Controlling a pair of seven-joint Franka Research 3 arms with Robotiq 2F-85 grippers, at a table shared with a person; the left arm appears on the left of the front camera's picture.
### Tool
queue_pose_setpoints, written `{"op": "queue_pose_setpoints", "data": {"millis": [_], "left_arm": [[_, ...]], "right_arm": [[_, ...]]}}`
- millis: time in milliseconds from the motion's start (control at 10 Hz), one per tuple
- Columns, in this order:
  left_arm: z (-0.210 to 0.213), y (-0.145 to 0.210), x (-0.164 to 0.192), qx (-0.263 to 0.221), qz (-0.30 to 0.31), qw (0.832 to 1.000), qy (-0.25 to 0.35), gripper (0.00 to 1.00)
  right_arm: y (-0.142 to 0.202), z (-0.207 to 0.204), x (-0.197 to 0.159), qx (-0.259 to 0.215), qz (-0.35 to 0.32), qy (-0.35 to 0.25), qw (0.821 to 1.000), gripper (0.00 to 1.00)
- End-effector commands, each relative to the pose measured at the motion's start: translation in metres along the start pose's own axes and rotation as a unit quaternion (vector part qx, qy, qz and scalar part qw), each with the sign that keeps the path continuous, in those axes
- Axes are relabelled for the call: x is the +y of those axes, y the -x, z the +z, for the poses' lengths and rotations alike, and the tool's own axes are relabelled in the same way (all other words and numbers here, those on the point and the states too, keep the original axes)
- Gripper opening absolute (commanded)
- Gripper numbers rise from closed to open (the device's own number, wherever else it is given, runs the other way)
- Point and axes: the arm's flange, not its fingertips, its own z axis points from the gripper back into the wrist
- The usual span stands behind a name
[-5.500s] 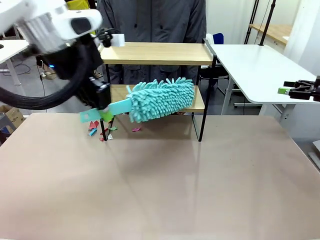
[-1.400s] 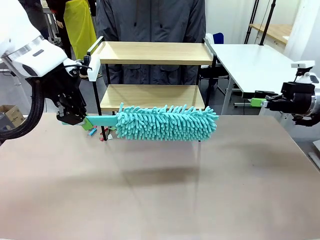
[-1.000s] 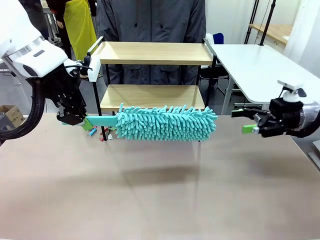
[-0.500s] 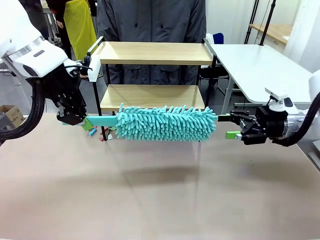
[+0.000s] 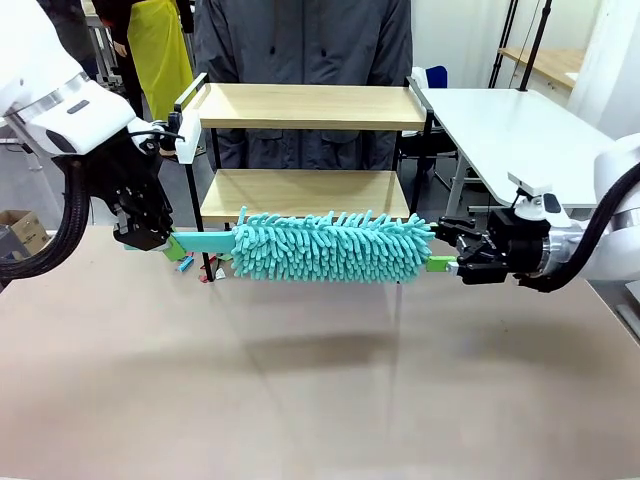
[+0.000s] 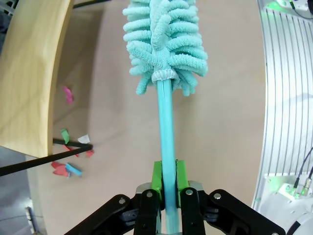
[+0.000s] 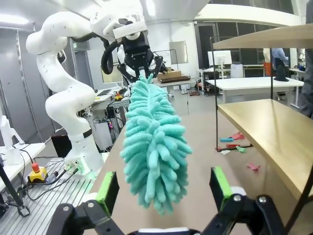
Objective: Clean the shelf.
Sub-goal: Hand the Duster back to the human.
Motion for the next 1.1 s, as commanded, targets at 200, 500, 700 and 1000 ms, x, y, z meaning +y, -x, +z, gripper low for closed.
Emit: {"op": "queue_pose_setpoints", "data": {"millis": [200, 500, 700, 1000], "left_arm": [[0.002, -0.001, -0.001, 0.004, 0.007, 1.000, -0.002, 0.13], [0.002, -0.001, -0.001, 0.004, 0.007, 1.000, -0.002, 0.13], [0.002, -0.001, -0.001, 0.004, 0.007, 1.000, -0.002, 0.13], [0.002, -0.001, -0.001, 0.004, 0.007, 1.000, -0.002, 0.13]], "right_arm": [[0.004, -0.030, -0.003, -0.017, -0.029, -0.015, 0.999, 1.00], [0.005, -0.055, -0.008, -0.023, -0.032, -0.037, 0.999, 1.00], [0.003, -0.066, -0.012, -0.023, -0.035, -0.047, 0.998, 1.00], [0.005, -0.068, -0.016, -0.031, -0.052, -0.058, 0.997, 0.40]]}}
